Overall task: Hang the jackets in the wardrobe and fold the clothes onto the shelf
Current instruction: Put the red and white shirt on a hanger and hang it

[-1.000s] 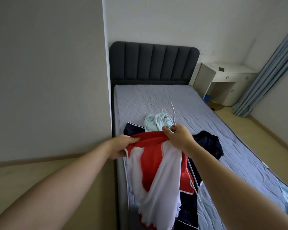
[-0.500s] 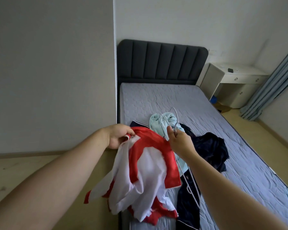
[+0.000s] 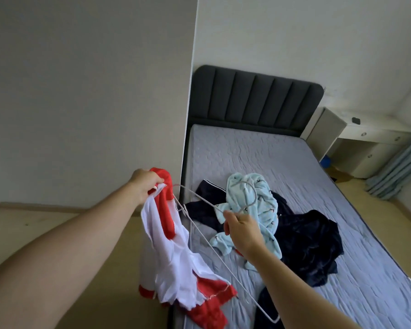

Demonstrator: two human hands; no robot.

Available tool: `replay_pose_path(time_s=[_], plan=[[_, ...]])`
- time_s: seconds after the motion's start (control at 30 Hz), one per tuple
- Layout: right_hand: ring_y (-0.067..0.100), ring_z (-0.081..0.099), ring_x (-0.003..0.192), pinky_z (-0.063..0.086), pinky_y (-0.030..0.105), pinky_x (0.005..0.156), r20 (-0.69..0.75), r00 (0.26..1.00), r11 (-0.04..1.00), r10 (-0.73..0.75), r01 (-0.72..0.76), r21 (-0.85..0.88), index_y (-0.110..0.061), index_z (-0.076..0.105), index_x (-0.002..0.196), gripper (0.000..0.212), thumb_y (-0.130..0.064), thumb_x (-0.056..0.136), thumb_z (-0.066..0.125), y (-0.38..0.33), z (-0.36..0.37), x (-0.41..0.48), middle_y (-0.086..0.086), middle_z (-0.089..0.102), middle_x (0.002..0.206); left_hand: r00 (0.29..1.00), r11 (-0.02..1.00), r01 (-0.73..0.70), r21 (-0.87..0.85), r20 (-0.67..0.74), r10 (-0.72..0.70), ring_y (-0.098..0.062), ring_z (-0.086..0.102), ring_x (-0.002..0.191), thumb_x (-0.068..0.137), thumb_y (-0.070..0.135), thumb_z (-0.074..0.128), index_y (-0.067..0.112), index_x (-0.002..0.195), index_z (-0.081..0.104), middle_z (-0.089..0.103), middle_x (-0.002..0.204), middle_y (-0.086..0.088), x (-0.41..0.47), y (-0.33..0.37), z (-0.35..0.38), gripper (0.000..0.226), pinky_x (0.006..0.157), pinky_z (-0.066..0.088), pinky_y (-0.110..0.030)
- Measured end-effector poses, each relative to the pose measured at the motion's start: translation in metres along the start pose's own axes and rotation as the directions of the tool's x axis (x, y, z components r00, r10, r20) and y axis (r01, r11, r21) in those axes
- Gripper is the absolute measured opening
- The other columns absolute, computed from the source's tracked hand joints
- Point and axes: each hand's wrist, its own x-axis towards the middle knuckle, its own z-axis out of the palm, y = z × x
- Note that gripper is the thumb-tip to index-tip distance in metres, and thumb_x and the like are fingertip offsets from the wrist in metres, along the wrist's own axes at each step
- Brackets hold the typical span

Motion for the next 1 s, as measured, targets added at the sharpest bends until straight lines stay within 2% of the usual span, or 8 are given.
replay_pose_path(time_s=[0.07,0.2,0.33,0.43,0.63,0.83,0.93,1.0], plan=[[0.005,0.036,0.033,0.031,0.023,0.048,-0.006,1.0,0.998,0.014,-0.014,0.062,-0.017,0.049,0.044,0.056,-0.032,0.097,0.05,-0.001,-0.001,0.002,-0.006,0.041,0.037,0.996,0.996,-0.09,-0.012,-0.03,0.09,-0.024,0.062,0.072,0.086,-0.008,0.062,0.009,0.087,0.068,0.066,0.087,-0.016,0.003,0.007,-0.002,0.018,0.08,0.053,-0.037],[0.007,0.037,0.037,0.031,0.024,0.049,-0.033,0.999,0.989,-0.021,0.026,0.148,-0.018,0.048,0.043,0.056,-0.032,0.097,0.051,-0.004,-0.004,0.003,-0.006,0.042,0.041,0.972,0.978,-0.209,-0.027,-0.121,0.204,-0.017,0.057,0.066,0.091,-0.002,0.06,0.016,0.083,0.068,0.063,0.082,-0.009,0.009,0.017,-0.007,0.021,0.06,0.051,-0.023],[0.003,0.035,0.038,0.03,0.024,0.05,0.002,0.996,0.986,-0.084,0.083,0.144,-0.019,0.049,0.043,0.057,-0.031,0.099,0.051,-0.008,-0.002,0.001,-0.007,0.042,0.042,0.969,0.976,-0.215,-0.014,-0.13,0.212,-0.02,0.059,0.081,0.09,-0.002,0.059,0.008,0.106,0.072,0.065,0.091,-0.01,0.014,0.021,-0.012,0.023,0.077,0.047,-0.03],[0.007,0.036,0.038,0.034,0.024,0.047,0.037,0.995,0.993,-0.09,0.087,0.078,-0.019,0.048,0.042,0.057,-0.032,0.097,0.051,-0.01,0.001,0.003,-0.005,0.041,0.042,0.973,0.976,-0.217,-0.033,-0.085,0.214,-0.019,0.059,0.072,0.089,-0.003,0.061,0.008,0.1,0.073,0.065,0.083,-0.008,0.009,0.024,-0.011,0.02,0.072,0.047,-0.027],[0.005,0.039,0.042,0.039,0.029,0.052,0.04,0.996,0.994,-0.078,0.081,-0.076,-0.012,0.057,0.062,0.047,-0.041,0.097,0.045,-0.014,0.015,0.008,-0.009,0.045,0.043,0.931,0.953,-0.3,0.049,0.232,0.281,-0.016,0.051,0.053,0.085,-0.004,0.062,0.009,0.077,0.069,0.058,0.063,-0.007,-0.035,0.043,0.012,0.016,0.053,0.038,-0.023],[0.003,0.057,0.06,0.044,0.029,0.061,-0.065,0.993,0.991,-0.103,0.108,0.074,-0.04,0.049,0.123,0.026,-0.046,0.099,0.044,-0.028,0.027,0.011,-0.016,0.059,0.058,0.704,0.768,-0.574,0.285,0.65,0.285,-0.018,0.05,0.064,0.085,0.002,0.067,-0.004,0.077,0.065,0.056,0.064,-0.008,-0.092,0.067,0.03,0.011,0.06,0.042,-0.027],[0.01,0.046,0.053,0.039,0.025,0.052,-0.025,0.999,0.933,-0.038,0.045,0.357,-0.021,0.061,0.098,0.027,-0.038,0.095,0.04,-0.033,0.032,0.013,-0.014,0.048,0.057,0.62,0.674,-0.661,0.328,0.745,0.245,-0.006,0.053,0.058,0.084,0.003,0.069,0.015,0.084,0.076,0.063,0.063,0.008,-0.117,0.074,0.042,0.014,0.055,0.042,-0.019],[0.011,0.028,0.041,0.024,0.02,0.043,-0.029,1.0,0.91,-0.004,0.016,0.414,-0.016,0.039,0.072,0.021,-0.031,0.087,0.036,-0.035,0.033,0.013,-0.005,0.032,0.051,0.575,0.589,-0.721,0.365,0.79,0.214,-0.006,0.053,0.056,0.081,0.005,0.068,0.017,0.082,0.076,0.062,0.061,0.01,-0.128,0.073,0.046,0.015,0.056,0.042,-0.021]])
